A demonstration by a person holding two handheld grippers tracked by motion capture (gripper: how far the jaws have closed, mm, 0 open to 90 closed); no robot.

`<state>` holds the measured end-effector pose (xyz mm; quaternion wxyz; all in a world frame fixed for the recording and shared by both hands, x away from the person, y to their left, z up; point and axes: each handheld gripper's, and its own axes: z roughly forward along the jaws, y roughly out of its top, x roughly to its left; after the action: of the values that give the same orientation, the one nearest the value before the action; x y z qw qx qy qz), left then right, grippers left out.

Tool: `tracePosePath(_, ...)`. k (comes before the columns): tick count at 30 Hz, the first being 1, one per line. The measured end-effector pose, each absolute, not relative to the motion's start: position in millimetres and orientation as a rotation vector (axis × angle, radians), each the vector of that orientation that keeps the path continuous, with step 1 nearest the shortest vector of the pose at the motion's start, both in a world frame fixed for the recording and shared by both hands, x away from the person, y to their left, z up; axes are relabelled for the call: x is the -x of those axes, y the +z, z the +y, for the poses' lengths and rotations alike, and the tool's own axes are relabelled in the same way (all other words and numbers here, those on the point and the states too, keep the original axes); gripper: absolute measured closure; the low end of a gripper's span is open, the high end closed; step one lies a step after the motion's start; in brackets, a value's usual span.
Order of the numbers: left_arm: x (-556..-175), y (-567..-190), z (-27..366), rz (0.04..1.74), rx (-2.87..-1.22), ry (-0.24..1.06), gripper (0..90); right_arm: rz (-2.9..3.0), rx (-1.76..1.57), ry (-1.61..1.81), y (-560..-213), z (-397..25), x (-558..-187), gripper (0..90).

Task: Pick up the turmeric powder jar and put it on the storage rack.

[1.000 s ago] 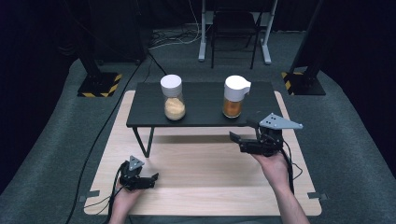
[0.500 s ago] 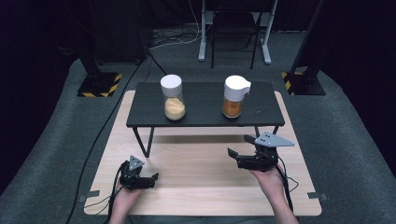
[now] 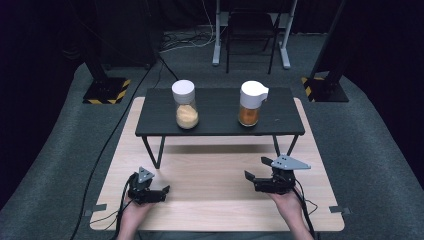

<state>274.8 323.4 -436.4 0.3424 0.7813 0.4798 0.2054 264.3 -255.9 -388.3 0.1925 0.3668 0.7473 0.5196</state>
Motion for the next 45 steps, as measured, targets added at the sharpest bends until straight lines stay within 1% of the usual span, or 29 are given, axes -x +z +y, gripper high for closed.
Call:
tracePosePath(9,-274.8,-436.3,323.5,1.247,-2.031,0.534,7.0,2.118,-1.093,1.428,-414.4,-258.2,-265.4,15.6)
tracePosePath(18,-274.7,-436.2,323.4,1.246,-2.033,0.534,7.1,2.149,-1.134,1.377,-427.2,-259.0,-270.5,15.6)
tracePosePath(31,-274.5,-436.2,323.3,1.246,-2.033,0.534,7.0,2.219,-1.167,1.268,-436.8,-251.2,-280.6,15.3)
tracePosePath(45,-274.5,-436.2,323.3,1.246,-2.033,0.534,7.0,2.293,-1.199,1.175,-437.3,-242.4,-290.7,15.1)
